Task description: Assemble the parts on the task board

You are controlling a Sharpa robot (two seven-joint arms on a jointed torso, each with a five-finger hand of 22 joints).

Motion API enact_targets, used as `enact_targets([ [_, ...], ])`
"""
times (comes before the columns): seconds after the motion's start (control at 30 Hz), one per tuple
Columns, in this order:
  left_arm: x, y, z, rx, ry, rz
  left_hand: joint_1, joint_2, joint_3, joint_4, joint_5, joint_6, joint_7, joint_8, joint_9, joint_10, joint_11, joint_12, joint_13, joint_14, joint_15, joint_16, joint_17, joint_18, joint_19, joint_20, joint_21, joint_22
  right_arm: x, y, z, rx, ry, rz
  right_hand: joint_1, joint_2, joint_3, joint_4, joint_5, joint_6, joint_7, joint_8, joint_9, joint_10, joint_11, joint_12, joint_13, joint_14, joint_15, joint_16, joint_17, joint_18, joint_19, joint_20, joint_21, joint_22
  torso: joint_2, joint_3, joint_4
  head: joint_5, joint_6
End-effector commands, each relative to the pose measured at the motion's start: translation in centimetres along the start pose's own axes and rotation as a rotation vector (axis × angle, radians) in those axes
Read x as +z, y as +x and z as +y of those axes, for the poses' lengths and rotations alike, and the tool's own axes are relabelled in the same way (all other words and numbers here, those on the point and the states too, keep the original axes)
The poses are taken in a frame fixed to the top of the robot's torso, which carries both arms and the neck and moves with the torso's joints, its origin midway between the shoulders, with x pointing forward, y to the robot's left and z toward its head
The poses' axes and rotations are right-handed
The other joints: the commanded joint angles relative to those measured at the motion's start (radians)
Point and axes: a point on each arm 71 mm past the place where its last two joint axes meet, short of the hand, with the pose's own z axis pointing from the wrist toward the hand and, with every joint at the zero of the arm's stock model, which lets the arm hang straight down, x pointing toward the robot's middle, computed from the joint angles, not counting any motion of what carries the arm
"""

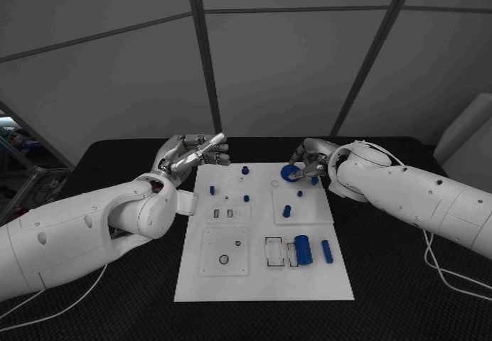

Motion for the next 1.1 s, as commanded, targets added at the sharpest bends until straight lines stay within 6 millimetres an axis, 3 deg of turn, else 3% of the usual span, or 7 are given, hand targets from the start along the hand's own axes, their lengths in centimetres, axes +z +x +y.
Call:
enact_targets([
  [0.03, 0.06, 0.10, -0.16, 0.000, 0.009, 0.011, -0.005, 0.007, -0.006, 0.000, -0.001, 0.000, 0.003, -0.007, -0.001, -0.007, -0.002, -0.005, 0.000, -0.006, 0.004, -0.006, 0.001, 0.050, -0.004, 0.006, 0.006, -0.001, 0.06, 0.11, -0.02, -0.005, 0.011, 0.027, 0.003, 0.005, 0.006, 0.002, 0.004, 0.005, 0.000, 0.007, 0.001, 0.008, 0.000, 0.007, 0.002, 0.096, 0.003, 0.003, 0.237, -0.018, 0.007, 0.003, 0.005, 0.001, 0.000, 0.0003, -0.0002, -0.001, -0.001],
  [0.37, 0.02, 0.04, -0.18, 0.001, 0.009, 0.009, -0.005, 0.007, -0.006, 0.000, -0.001, 0.000, 0.003, -0.007, -0.001, -0.007, -0.002, -0.005, 0.000, -0.006, 0.004, -0.006, 0.001, 0.050, -0.004, 0.006, 0.006, -0.001, 0.10, 0.27, -0.34, -0.021, 0.031, 0.053, 0.004, 0.008, 0.008, -0.001, 0.006, 0.006, 0.000, 0.008, 0.000, 0.025, 0.000, 0.025, 0.025, 0.098, 0.002, 0.006, 0.245, -0.021, 0.013, 0.003, 0.013, 0.015, 0.001, 0.0006, -0.0002, -0.001, -0.004],
  [0.63, 0.05, 0.10, -0.16, 0.000, 0.009, 0.010, -0.005, 0.007, -0.006, 0.000, -0.001, 0.000, 0.003, -0.007, -0.001, -0.007, -0.002, -0.005, 0.000, -0.006, 0.004, -0.006, 0.001, 0.050, -0.004, 0.006, 0.006, -0.001, 0.19, 0.43, -0.16, -0.025, 0.028, 0.065, -0.005, 0.028, 0.016, -0.004, 0.000, 0.045, -0.006, 0.026, 0.002, 0.040, -0.004, 0.045, 0.049, 0.099, 0.000, 0.007, 0.249, -0.021, 0.015, 0.001, 0.020, 0.023, 0.001, 0.0009, 0.0005, -0.001, -0.006],
  [0.83, 0.05, 0.08, -0.16, 0.001, 0.009, 0.010, -0.005, 0.007, -0.006, 0.000, -0.001, 0.000, 0.003, -0.007, -0.001, -0.007, -0.002, -0.005, 0.000, -0.006, 0.004, -0.006, 0.001, 0.050, -0.004, 0.006, 0.006, -0.001, 0.23, 0.25, -0.02, -0.025, 0.024, 0.035, -0.002, 0.069, 0.043, -0.013, -0.009, 0.130, -0.029, 0.049, 0.011, 0.054, -0.024, 0.059, 0.068, 0.099, -0.015, 0.008, 0.249, -0.022, 0.017, -0.010, 0.026, 0.030, 0.001, 0.0006, 0.0000, -0.001, -0.006],
  [0.9, 0.05, 0.08, -0.16, 0.001, 0.009, 0.010, -0.005, 0.007, -0.006, 0.000, -0.001, 0.000, 0.003, -0.007, -0.001, -0.007, -0.002, -0.005, 0.000, -0.006, 0.004, -0.006, 0.001, 0.050, -0.004, 0.006, 0.006, -0.001, 0.22, 0.07, 0.03, -0.030, 0.017, 0.009, 0.008, 0.082, 0.061, -0.023, -0.032, 0.155, -0.039, 0.052, 0.014, 0.059, -0.033, 0.063, 0.074, 0.099, -0.024, 0.008, 0.249, -0.022, 0.018, -0.018, 0.028, 0.033, 0.001, 0.0007, -0.0005, 0.000, -0.005],
  [1.1, 0.06, 0.08, -0.15, 0.001, 0.008, 0.010, -0.005, 0.007, -0.006, 0.000, -0.001, 0.000, 0.003, -0.007, -0.001, -0.007, -0.002, -0.005, 0.000, -0.006, 0.004, -0.006, 0.001, 0.050, -0.004, 0.006, 0.006, -0.001, 0.16, -0.50, 0.58, -0.056, -0.025, -0.081, 0.012, 0.086, 0.083, -0.040, -0.034, 0.193, -0.054, 0.057, 0.020, 0.068, -0.046, 0.069, 0.084, 0.099, -0.036, 0.008, 0.250, -0.023, 0.020, -0.029, 0.032, 0.040, 0.001, 0.0011, -0.0007, -0.001, -0.003],
])
